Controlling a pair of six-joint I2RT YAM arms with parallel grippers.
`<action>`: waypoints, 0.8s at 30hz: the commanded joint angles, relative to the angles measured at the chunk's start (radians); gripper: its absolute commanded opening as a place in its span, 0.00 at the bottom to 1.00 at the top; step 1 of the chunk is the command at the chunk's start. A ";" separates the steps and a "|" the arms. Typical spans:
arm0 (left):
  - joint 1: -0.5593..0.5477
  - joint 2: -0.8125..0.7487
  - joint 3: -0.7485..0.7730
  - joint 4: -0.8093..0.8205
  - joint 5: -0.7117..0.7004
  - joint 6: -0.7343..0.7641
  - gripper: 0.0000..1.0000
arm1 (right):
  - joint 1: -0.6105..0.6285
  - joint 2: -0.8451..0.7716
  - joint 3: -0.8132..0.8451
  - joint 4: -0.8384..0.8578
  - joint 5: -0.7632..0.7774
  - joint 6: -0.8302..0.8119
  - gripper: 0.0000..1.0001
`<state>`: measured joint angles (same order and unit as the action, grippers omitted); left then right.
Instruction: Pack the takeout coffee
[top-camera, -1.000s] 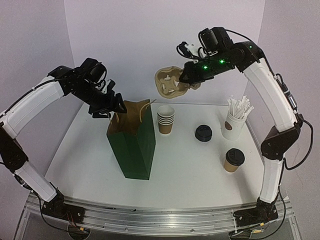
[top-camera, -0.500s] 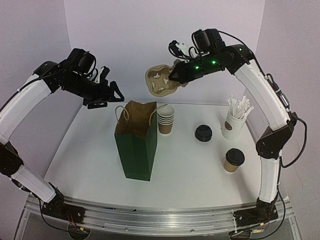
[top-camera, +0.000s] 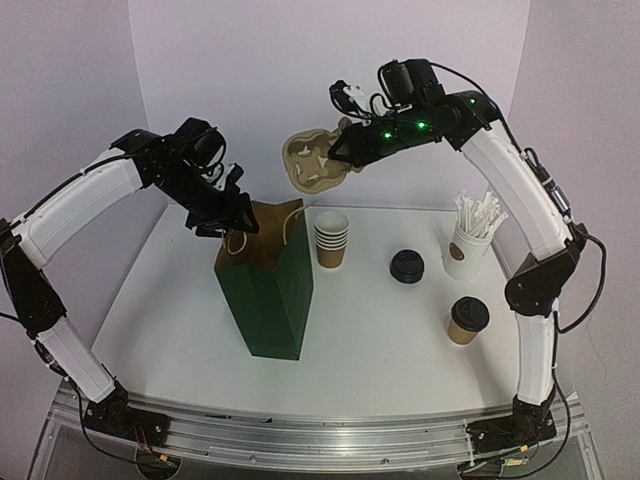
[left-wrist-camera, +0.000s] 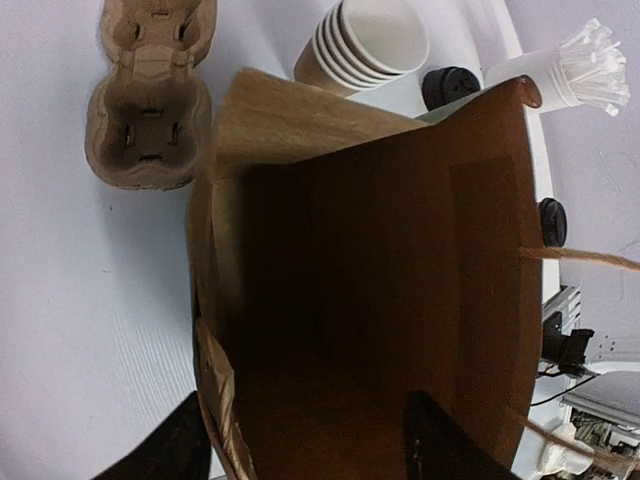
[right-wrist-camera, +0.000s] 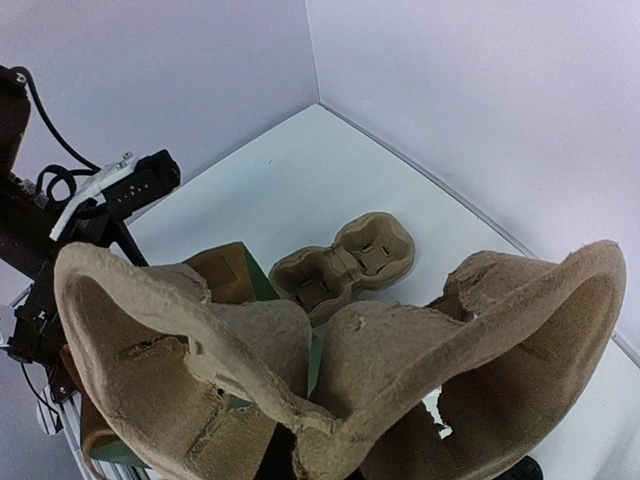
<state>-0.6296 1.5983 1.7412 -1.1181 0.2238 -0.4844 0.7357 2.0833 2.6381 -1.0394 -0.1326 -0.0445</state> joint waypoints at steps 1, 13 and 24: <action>-0.001 0.028 0.030 -0.045 -0.017 0.035 0.54 | 0.004 0.015 0.035 0.043 -0.049 -0.028 0.00; -0.001 0.079 0.138 -0.043 0.018 0.025 0.00 | 0.029 0.032 0.047 0.075 -0.140 -0.051 0.00; -0.001 0.091 0.171 -0.031 0.024 -0.024 0.00 | 0.111 0.007 -0.030 0.086 -0.225 -0.007 0.00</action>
<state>-0.6292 1.6901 1.8736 -1.1612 0.2328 -0.4850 0.8102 2.1002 2.6412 -0.9863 -0.2918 -0.0735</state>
